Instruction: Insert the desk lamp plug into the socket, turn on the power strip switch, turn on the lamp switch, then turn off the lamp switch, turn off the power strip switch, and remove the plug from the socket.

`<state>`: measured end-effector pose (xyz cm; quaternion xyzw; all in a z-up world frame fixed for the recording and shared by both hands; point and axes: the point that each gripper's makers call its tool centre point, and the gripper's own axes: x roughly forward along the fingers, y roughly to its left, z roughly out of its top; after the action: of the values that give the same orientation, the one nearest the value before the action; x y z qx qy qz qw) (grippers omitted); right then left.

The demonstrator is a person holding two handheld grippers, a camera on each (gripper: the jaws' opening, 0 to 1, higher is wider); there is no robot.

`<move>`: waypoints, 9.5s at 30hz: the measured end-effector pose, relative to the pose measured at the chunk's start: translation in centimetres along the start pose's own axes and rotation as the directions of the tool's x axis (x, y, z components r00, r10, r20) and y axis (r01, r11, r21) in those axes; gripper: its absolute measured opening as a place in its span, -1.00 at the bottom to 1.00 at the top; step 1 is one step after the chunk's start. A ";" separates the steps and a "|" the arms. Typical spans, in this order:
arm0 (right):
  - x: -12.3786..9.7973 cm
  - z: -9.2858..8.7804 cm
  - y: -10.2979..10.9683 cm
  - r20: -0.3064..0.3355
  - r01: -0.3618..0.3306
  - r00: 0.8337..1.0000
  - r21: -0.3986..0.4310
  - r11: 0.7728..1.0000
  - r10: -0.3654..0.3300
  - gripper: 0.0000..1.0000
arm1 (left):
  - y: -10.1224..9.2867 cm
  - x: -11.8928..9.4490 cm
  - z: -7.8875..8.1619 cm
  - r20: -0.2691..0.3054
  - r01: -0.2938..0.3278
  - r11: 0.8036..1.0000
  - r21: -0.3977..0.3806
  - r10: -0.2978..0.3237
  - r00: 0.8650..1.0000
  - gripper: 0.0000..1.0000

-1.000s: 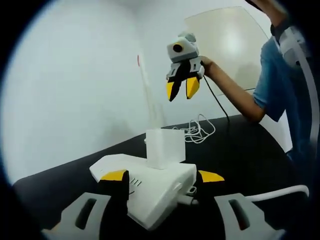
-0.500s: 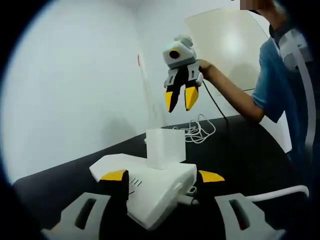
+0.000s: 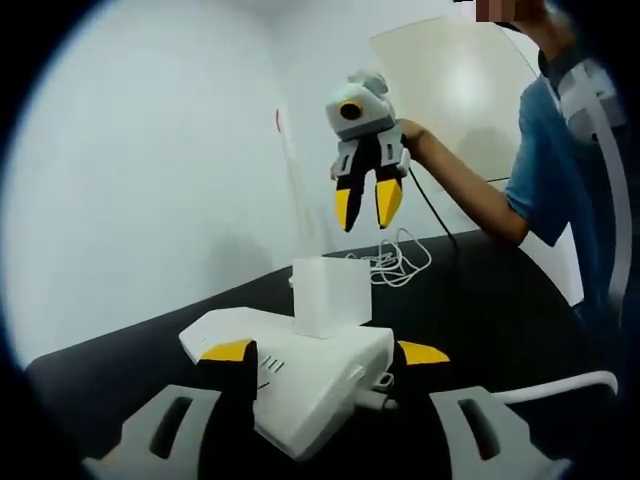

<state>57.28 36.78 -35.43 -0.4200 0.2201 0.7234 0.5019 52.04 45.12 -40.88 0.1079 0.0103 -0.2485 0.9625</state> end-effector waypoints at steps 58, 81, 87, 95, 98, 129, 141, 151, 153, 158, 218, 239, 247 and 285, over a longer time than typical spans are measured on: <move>4.8 -1.0 1.0 -0.122 -0.062 0.990 0.033 0.998 0.066 -0.56 | 0.2 0.0 -0.1 -0.002 -0.003 1.000 -0.002 0.003 1.000 0.06; 4.4 1.7 0.2 -0.009 -0.034 0.999 0.117 0.993 0.035 -0.89 | 0.2 0.2 -0.1 -0.002 -0.005 1.000 -0.002 0.005 1.000 0.09; 4.7 1.4 0.3 -0.034 -0.021 0.999 0.097 0.995 0.024 -0.89 | 0.3 0.2 -0.2 -0.009 -0.002 1.000 0.007 0.002 1.000 0.09; 5.1 0.4 0.4 -0.056 -0.047 0.997 0.128 0.991 0.055 -0.89 | 0.7 0.1 -0.5 -0.010 0.004 1.000 0.020 -0.004 1.000 0.09; 5.3 0.1 0.5 -0.061 -0.061 0.996 0.145 0.988 0.071 -0.89 | 0.4 0.2 -0.4 -0.010 0.004 1.000 0.023 -0.004 1.000 0.09; 4.3 1.7 0.6 0.001 -0.058 0.998 0.120 0.991 0.058 -0.89 | 0.1 0.4 -0.4 -0.030 -0.002 0.999 0.035 0.003 1.000 0.09; 5.4 -0.7 0.7 -0.083 -0.075 0.993 0.147 0.986 0.088 -0.90 | 0.0 0.5 -0.4 -0.017 0.001 0.999 0.047 0.000 1.000 0.07; 5.8 -1.4 0.9 -0.130 -0.072 0.987 0.142 0.987 0.091 -0.91 | 0.1 0.5 -0.3 -0.013 0.001 0.999 0.051 0.000 1.000 0.06; 5.6 -1.3 0.8 -0.111 -0.088 0.988 0.165 0.982 0.107 -0.91 | 0.1 0.5 -0.3 -0.014 0.001 0.999 0.049 0.000 1.000 0.06; 5.0 -0.2 0.9 -0.053 -0.103 0.992 0.165 0.981 0.114 -0.91 | 0.1 0.5 -0.4 -0.017 0.001 0.999 0.046 0.000 1.000 0.06; 5.8 -1.9 1.1 -0.119 -0.117 0.984 0.139 0.983 0.134 -0.91 | -0.3 0.6 -0.3 -0.010 -0.005 0.998 0.062 0.005 1.000 0.01; 3.8 1.5 0.8 0.009 -0.066 0.998 0.131 0.989 0.066 -0.93 | 0.1 0.4 -0.4 -0.012 -0.010 0.999 0.045 0.010 1.000 0.02; 4.5 -0.2 0.9 -0.047 -0.076 0.995 0.116 0.990 0.082 -0.94 | 0.0 0.5 -0.3 -0.009 -0.005 0.998 0.057 0.005 1.000 0.01; 5.2 -1.4 1.1 -0.064 -0.126 0.988 0.159 0.979 0.137 -0.94 | 0.8 0.1 -0.7 -0.005 -0.004 0.998 0.058 0.004 1.000 0.01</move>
<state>56.09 38.07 -40.62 -0.3912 0.3213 0.7196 0.4753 52.58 45.91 -41.41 0.1367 0.0053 -0.2464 0.9595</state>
